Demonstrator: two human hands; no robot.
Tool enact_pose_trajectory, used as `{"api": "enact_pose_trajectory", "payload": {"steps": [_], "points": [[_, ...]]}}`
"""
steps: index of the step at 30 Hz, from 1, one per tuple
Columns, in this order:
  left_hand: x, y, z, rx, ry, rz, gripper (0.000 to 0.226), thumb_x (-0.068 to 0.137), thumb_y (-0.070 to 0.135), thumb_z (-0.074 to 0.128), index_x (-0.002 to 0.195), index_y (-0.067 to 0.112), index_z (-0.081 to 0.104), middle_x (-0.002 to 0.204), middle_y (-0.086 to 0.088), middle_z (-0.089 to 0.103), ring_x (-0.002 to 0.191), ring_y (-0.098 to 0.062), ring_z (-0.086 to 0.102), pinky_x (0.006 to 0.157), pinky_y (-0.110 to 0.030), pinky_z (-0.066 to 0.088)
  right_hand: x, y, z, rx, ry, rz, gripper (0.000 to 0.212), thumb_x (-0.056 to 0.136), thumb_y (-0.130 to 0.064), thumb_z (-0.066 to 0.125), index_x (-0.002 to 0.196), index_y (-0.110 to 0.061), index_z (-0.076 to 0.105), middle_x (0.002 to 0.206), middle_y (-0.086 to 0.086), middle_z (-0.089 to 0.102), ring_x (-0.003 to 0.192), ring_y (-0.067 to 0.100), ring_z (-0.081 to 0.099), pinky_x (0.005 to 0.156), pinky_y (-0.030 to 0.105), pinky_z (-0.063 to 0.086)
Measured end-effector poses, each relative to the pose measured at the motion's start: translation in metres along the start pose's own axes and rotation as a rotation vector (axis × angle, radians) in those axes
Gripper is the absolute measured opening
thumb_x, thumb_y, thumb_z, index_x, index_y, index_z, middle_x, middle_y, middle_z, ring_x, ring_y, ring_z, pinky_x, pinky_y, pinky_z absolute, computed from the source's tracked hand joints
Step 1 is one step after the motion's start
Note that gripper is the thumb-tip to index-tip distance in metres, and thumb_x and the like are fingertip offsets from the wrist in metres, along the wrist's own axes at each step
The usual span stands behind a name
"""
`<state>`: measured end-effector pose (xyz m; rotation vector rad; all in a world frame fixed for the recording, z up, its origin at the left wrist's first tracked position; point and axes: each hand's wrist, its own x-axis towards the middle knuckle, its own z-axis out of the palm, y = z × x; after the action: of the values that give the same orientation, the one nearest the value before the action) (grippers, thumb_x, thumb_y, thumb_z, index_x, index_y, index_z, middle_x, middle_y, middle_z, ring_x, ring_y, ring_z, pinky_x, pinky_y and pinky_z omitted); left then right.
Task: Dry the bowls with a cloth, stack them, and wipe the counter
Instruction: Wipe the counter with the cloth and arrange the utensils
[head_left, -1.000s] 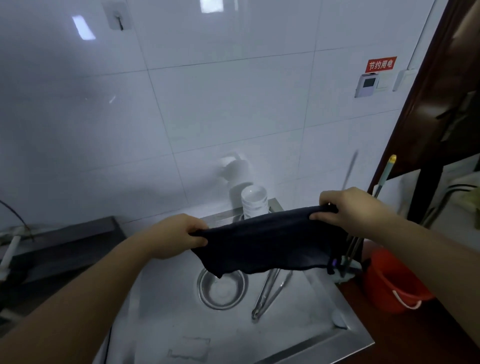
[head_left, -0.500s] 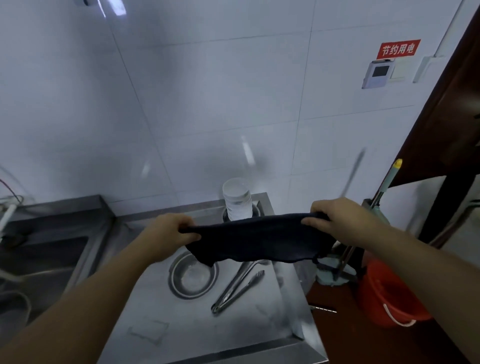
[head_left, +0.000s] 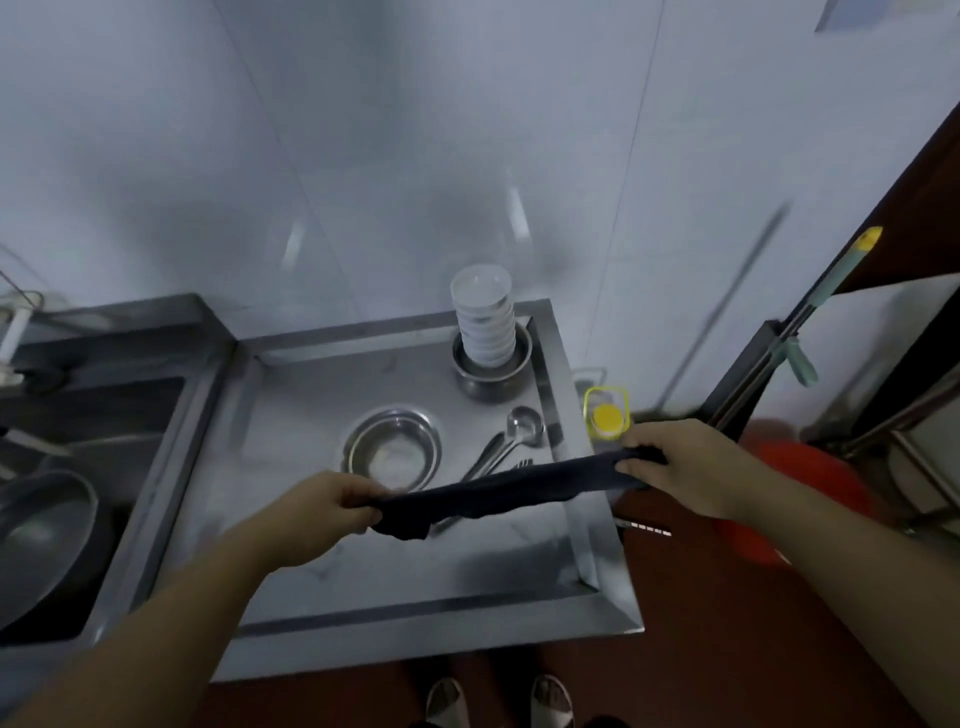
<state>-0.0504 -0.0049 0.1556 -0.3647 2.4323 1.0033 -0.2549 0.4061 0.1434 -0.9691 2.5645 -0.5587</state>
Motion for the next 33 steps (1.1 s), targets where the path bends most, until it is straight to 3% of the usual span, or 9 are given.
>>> {"api": "enact_pose_trajectory", "payload": {"steps": [4,8,12,15,17,21,26,30,33], "points": [[-0.008,-0.030,0.034,-0.025,-0.025,-0.064,0.027,0.099,0.020,0.068,0.107,0.045,0.077,0.098,0.025,0.076,0.091,0.002,0.071,0.082,-0.021,0.053,-0.021,0.002,0.047,0.093,-0.102,0.037,0.022,0.097,-0.036,0.070,0.078,-0.041,0.059,0.074,-0.015,0.064,0.077,-0.002,0.062,0.062,0.016,0.041],[-0.023,-0.061,0.071,0.023,-0.174,-0.136,0.019,0.098,0.025,0.069,0.098,0.043,0.075,0.090,0.026,0.073,0.084,0.004,0.068,0.081,-0.022,0.052,-0.051,0.001,0.091,0.224,-0.252,0.102,0.015,0.098,-0.039,0.071,0.087,-0.030,0.069,0.081,-0.010,0.067,0.075,0.002,0.063,0.065,0.019,0.044],[-0.035,-0.091,0.108,0.016,-0.297,-0.190,0.020,0.086,0.027,0.067,0.092,0.045,0.075,0.090,0.020,0.075,0.086,0.000,0.071,0.083,-0.026,0.056,-0.085,-0.001,0.135,0.314,-0.416,0.183,0.005,0.098,-0.039,0.072,0.094,-0.041,0.075,0.092,-0.025,0.073,0.086,-0.005,0.068,0.073,0.014,0.049],[-0.032,-0.116,0.134,0.045,-0.335,-0.204,0.028,0.089,0.025,0.066,0.089,0.053,0.072,0.091,0.027,0.073,0.086,0.007,0.068,0.082,-0.022,0.055,-0.095,0.002,0.167,0.266,-0.521,0.213,0.010,0.100,-0.042,0.067,0.091,-0.043,0.070,0.088,-0.018,0.071,0.084,-0.001,0.066,0.073,0.020,0.050],[-0.025,-0.129,0.147,0.085,-0.253,-0.212,0.031,0.094,0.024,0.066,0.087,0.054,0.070,0.092,0.029,0.071,0.087,0.009,0.066,0.080,-0.019,0.052,-0.093,0.003,0.186,0.192,-0.514,0.226,0.011,0.105,-0.039,0.060,0.100,-0.041,0.069,0.093,-0.015,0.070,0.084,0.001,0.063,0.075,0.024,0.050],[0.001,-0.140,0.162,0.119,-0.064,-0.238,0.038,0.099,0.015,0.064,0.089,0.052,0.067,0.095,0.020,0.073,0.089,-0.001,0.068,0.079,-0.028,0.055,-0.067,0.002,0.215,0.063,-0.327,0.266,0.015,0.106,-0.029,0.053,0.109,-0.033,0.067,0.104,-0.008,0.069,0.088,0.009,0.062,0.078,0.033,0.053],[0.052,-0.145,0.175,0.131,0.073,-0.339,0.028,0.102,0.011,0.060,0.126,0.020,0.071,0.118,-0.003,0.077,0.098,-0.023,0.070,0.080,-0.031,0.052,-0.020,0.012,0.237,-0.114,-0.292,0.307,0.021,0.108,-0.026,0.047,0.118,-0.021,0.065,0.111,0.004,0.061,0.106,0.023,0.056,0.085,0.041,0.054],[0.080,-0.149,0.179,0.162,0.139,-0.381,0.012,0.101,0.012,0.059,0.109,0.014,0.067,0.098,-0.007,0.073,0.080,-0.023,0.062,0.069,-0.033,0.048,0.000,0.016,0.252,-0.149,-0.319,0.392,0.027,0.104,-0.018,0.053,0.130,-0.023,0.058,0.121,0.005,0.055,0.118,0.026,0.052,0.086,0.043,0.054],[0.088,-0.152,0.187,0.186,0.166,-0.407,0.015,0.100,0.010,0.057,0.110,0.012,0.067,0.097,-0.007,0.070,0.081,-0.024,0.060,0.069,-0.034,0.047,0.009,0.015,0.259,-0.225,-0.301,0.418,0.022,0.106,-0.026,0.051,0.127,-0.022,0.057,0.121,0.004,0.055,0.117,0.026,0.052,0.085,0.041,0.053]]}}
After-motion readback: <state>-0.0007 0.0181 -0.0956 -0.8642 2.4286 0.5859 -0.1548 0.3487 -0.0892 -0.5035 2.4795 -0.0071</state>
